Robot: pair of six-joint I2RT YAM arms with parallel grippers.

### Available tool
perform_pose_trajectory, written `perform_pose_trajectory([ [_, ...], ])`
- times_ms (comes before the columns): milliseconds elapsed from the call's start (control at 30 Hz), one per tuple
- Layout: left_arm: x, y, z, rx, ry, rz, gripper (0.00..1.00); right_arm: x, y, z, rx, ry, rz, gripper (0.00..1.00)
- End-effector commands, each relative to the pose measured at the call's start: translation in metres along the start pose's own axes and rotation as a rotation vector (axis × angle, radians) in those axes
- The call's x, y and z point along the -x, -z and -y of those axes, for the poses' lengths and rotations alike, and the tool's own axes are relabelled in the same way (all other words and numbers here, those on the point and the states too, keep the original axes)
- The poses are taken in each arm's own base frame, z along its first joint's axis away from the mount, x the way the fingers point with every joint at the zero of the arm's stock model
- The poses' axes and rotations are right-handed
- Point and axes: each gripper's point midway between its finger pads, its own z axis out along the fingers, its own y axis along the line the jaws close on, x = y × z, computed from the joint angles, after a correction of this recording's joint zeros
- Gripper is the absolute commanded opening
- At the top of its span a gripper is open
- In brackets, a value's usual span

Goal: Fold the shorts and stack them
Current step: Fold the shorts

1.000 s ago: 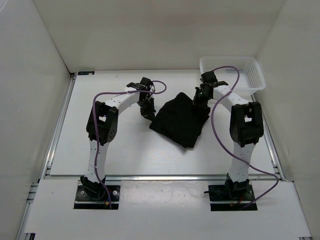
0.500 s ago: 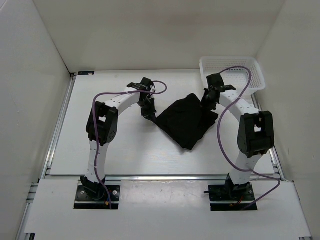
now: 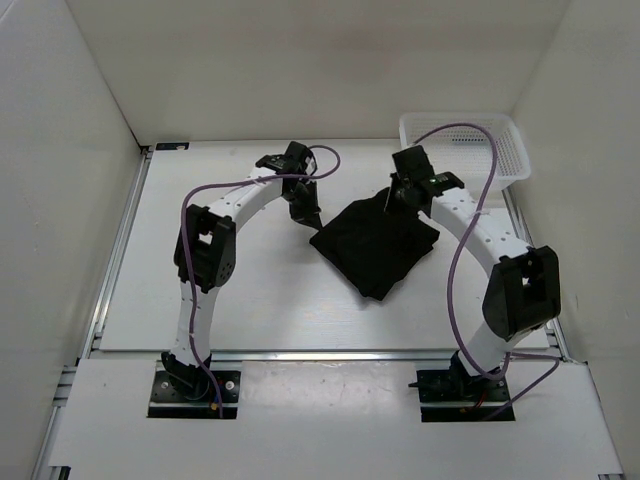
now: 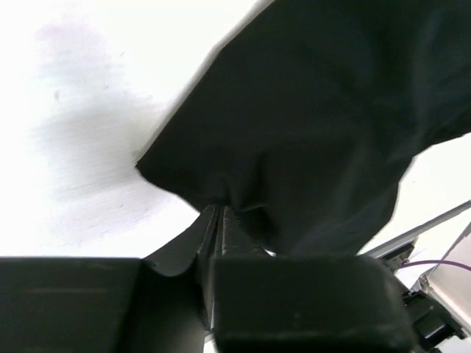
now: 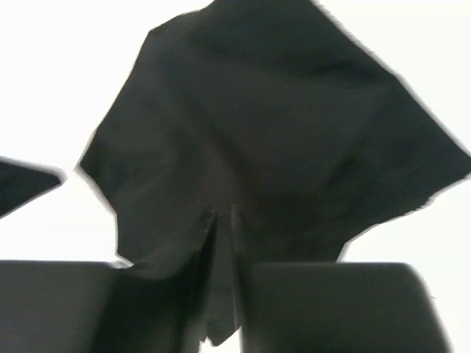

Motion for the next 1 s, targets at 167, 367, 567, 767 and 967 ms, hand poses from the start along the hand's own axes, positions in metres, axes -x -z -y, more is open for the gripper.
perform_pose_trajectory([
  [167,-0.01,-0.027,0.002,-0.004,-0.026,-0.05,0.1,-0.055,-0.011,0.037,-0.01,-0.098,-0.125,0.0],
  [367,-0.032,-0.011,-0.005,0.022,-0.031,-0.057,0.1,-0.073,-0.015,0.107,-0.143,-0.202,-0.144,0.22],
  [567,-0.063,0.009,0.009,0.033,-0.065,-0.038,0.1,-0.094,-0.053,0.093,-0.069,-0.206,-0.269,0.22],
  [767,-0.106,0.031,-0.001,0.087,-0.049,-0.033,0.1,-0.072,-0.082,0.029,0.082,-0.017,-0.292,0.22],
  [967,-0.124,0.091,-0.031,0.089,0.036,0.075,0.1,-0.043,-0.095,-0.054,0.149,0.257,-0.246,0.22],
])
